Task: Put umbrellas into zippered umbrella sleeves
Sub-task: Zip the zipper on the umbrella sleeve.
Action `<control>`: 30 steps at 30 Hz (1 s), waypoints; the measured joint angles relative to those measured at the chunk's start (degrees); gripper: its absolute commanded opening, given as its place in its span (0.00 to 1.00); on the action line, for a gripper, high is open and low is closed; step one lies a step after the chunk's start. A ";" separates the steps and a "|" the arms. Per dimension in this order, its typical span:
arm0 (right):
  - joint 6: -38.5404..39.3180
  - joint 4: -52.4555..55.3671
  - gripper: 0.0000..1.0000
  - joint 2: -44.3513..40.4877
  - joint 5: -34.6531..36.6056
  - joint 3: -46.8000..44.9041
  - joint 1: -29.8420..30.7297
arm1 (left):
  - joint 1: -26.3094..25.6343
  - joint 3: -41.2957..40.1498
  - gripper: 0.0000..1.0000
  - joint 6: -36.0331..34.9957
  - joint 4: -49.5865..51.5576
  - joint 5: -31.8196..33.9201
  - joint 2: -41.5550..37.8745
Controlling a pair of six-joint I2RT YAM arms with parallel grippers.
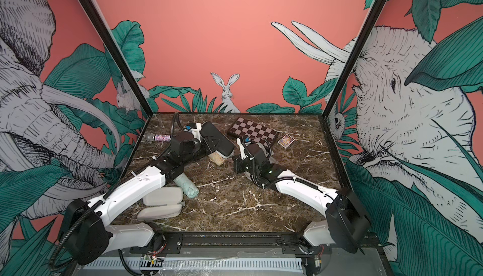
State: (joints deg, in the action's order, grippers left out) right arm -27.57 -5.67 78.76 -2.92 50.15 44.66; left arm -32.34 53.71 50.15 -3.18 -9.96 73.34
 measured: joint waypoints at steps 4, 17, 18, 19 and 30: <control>4.59 -0.20 0.00 -1.66 1.09 -0.61 0.00 | 4.17 3.32 0.21 -1.44 1.77 -11.37 3.30; 20.52 5.55 0.00 -2.64 5.88 -1.31 -0.42 | 7.76 6.58 0.21 -6.73 3.08 -35.56 13.66; 21.46 5.55 0.00 -2.75 5.77 -1.42 -0.42 | 7.82 6.58 0.21 -6.88 2.73 -36.41 13.97; 22.16 5.46 0.00 -2.78 5.55 -1.49 -0.42 | 7.93 6.58 0.21 -7.06 2.38 -37.05 14.16; 20.17 7.10 0.49 -5.70 0.85 -3.50 -4.15 | 8.31 6.69 0.27 -11.02 4.26 -44.13 14.82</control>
State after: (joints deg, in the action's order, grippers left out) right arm -7.40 1.43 73.06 -2.07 46.65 40.51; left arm -24.03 60.40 39.13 1.08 -54.08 88.16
